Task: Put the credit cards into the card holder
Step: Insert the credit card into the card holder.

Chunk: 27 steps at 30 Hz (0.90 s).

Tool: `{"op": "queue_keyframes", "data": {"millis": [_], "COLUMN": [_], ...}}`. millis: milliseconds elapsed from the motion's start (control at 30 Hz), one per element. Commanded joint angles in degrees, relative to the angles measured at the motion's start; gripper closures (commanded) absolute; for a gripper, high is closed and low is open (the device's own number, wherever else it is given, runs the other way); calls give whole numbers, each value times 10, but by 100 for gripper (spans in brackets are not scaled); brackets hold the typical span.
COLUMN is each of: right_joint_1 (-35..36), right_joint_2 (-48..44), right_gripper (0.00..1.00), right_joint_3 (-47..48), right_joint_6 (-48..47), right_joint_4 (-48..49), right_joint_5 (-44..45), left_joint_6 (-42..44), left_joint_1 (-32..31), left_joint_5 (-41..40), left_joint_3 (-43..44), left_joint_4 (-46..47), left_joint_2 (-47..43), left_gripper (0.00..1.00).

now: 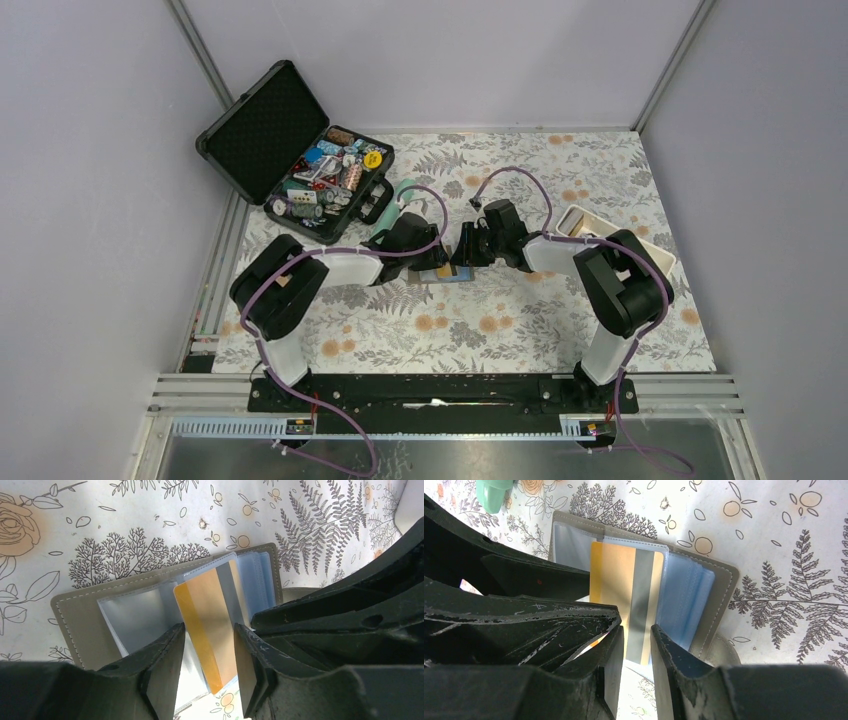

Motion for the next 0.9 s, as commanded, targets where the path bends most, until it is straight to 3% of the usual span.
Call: {"op": "queue_keyframes", "data": {"millis": [0,167,267,867], "right_joint_1": [3,4,3,3], "right_joint_2": [19,25,27,12], "right_gripper": [66,66,66,63], "right_joint_3": [10,7,6,11], "right_joint_6": [4,6,8,5], "right_joint_4": [-4,-19,-21,-38], "right_joint_5": [12,37,46,42], "left_joint_6": [-9,5,13,11], "left_joint_1": [-4,-3,-3,-2], "left_joint_5": [41,29,16,-83], "left_joint_3": [-32,-21,-21,-60], "left_joint_4": [-63,-100,-119,-189], "left_joint_2": [0,-39,-63,-82], "left_gripper": [51,32,28,29]}}
